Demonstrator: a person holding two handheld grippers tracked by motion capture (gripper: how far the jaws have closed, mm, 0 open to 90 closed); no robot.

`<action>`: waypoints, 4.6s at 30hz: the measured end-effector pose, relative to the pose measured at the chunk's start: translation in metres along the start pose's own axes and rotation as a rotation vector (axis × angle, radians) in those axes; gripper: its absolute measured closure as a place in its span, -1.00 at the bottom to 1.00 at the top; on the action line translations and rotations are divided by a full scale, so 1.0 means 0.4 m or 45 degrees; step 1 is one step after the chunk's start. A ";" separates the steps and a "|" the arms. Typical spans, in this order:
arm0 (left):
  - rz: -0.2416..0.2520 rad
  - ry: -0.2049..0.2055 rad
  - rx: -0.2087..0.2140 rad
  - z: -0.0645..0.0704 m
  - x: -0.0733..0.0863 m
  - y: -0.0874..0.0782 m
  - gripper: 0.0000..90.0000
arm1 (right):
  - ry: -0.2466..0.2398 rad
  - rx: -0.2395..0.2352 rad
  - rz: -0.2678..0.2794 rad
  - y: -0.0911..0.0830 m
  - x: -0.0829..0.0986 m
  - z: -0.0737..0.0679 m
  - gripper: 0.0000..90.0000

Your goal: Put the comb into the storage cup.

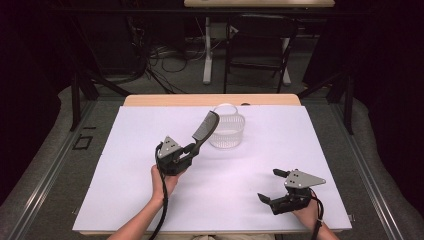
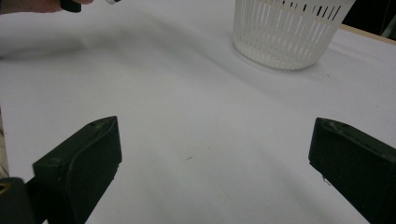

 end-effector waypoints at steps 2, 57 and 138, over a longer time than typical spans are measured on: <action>0.003 0.006 -0.001 0.001 -0.003 0.001 0.61 | 0.002 0.003 0.001 -0.001 0.000 0.000 -0.95; 0.129 0.175 0.101 0.085 -0.010 0.049 0.61 | 0.060 -0.053 0.087 0.081 -0.091 0.010 -0.95; 0.099 0.386 0.060 0.179 0.013 0.063 -0.18 | 0.586 -0.161 0.261 0.253 -0.241 0.051 0.87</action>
Point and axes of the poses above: each handheld gripper's, and its own axes: y roughly forward along the jaws, x roughly out of its underside, z roughly to its right, the point moved 3 cm from there along y, roughly forward along the jaws, and after that the axes turned 5 degrees about z, right-handed, at the moved point
